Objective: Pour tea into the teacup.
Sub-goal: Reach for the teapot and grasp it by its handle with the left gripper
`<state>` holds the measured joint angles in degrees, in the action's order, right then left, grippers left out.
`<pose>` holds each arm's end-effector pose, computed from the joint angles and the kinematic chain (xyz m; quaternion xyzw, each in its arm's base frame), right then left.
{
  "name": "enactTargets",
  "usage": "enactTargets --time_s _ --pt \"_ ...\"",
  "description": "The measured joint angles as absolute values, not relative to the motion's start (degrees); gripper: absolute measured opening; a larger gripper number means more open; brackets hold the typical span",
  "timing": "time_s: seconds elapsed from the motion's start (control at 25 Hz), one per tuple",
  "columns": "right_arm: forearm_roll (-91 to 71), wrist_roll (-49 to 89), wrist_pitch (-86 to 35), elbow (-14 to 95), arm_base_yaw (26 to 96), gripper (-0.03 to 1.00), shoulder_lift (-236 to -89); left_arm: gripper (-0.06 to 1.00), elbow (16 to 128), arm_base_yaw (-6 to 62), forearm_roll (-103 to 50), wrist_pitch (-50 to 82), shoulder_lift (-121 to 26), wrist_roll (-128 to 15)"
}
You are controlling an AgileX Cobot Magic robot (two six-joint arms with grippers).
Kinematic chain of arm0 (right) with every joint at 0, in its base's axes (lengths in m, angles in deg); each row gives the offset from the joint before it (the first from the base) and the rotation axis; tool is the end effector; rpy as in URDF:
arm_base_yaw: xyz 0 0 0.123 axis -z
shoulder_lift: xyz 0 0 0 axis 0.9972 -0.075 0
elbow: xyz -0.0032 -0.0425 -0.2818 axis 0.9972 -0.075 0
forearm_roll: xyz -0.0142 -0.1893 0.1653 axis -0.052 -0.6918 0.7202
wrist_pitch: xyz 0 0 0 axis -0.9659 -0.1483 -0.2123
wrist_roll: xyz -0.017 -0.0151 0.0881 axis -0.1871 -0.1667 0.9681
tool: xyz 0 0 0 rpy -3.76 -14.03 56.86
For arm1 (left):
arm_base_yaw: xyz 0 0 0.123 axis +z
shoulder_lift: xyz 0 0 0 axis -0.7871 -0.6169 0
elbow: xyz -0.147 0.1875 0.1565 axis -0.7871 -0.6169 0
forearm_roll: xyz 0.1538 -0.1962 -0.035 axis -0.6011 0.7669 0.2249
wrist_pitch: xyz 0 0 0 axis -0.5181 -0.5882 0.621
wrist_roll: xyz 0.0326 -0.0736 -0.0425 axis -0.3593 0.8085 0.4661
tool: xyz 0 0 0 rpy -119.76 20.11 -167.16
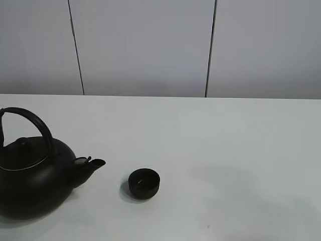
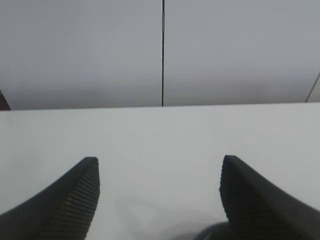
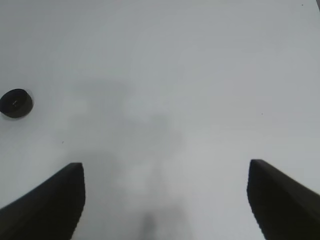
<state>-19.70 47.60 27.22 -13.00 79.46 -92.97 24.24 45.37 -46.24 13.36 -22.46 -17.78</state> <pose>0.0076 -0.0019 0.2664 -0.0140 0.8825 0.0273 0.4693 0.1756 -0.0189 0.3037 0.0551 0.8052 -0.0190 0.5901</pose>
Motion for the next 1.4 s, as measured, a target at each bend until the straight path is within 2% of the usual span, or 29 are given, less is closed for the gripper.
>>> enactTargets --time_s 0.28,0.44,0.64,0.96,1.4 --pt "-19.64 47.6 27.22 -13.0 79.46 0.61 -92.97 0.5 9.78 45.37 -48.23 25.14 -21.64 -15.65" --pt "-19.64 47.6 27.22 -13.0 79.46 0.61 -92.97 0.5 4.32 45.37 -53.86 35.19 -21.64 -11.07" --pt "-19.59 47.6 27.23 -13.0 79.46 0.61 -92.97 0.47 -0.12 45.37 -57.96 41.68 -23.62 -8.12" --pt "-19.46 47.6 27.23 -13.0 79.46 0.61 -92.97 0.47 -1.31 45.46 -61.48 55.21 -41.81 -10.08" --pt "-19.46 47.6 27.23 -13.0 79.46 0.61 -92.97 0.47 -1.0 51.56 -61.39 77.62 -64.42 -21.87"
